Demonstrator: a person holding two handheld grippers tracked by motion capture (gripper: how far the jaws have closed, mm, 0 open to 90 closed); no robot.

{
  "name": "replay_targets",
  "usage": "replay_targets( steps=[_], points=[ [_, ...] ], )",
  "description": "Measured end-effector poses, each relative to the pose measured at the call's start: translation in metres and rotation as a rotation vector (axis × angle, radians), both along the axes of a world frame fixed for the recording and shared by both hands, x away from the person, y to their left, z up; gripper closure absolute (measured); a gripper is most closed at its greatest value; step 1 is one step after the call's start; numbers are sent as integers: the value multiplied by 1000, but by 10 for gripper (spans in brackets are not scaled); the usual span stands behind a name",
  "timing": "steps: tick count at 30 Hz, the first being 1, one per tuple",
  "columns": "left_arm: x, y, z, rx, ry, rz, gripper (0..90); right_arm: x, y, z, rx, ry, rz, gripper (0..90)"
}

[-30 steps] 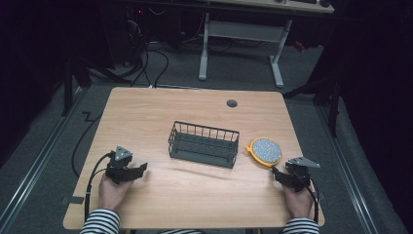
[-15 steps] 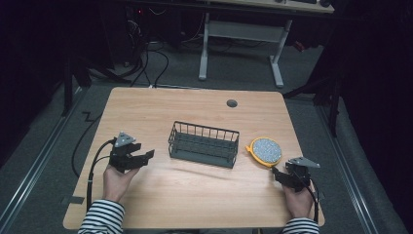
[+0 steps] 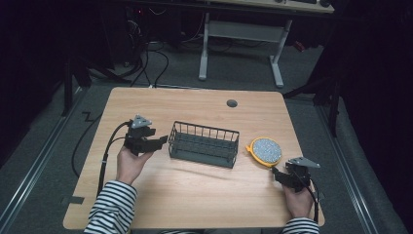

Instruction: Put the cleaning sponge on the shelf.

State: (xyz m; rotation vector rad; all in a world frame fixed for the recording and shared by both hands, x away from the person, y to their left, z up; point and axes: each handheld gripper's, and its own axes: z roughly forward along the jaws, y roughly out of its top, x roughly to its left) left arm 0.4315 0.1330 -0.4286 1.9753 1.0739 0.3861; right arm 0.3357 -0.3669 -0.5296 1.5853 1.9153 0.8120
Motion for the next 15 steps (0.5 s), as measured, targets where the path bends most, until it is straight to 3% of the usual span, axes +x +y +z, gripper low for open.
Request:
replay_targets(
  steps=[5, 11, 15],
  points=[
    [19, -16, 3, -12, 11, 1, 446, 0, 0, 0, -1, 0, 1, 377],
    [41, -35, -1, 32, 23, 11, 469, 0, 0, 0, -1, 0, 1, 377],
    [51, -48, -6, 33, 34, 16, 489, 0, 0, 0, -4, -1, 7, 376]
  ],
)
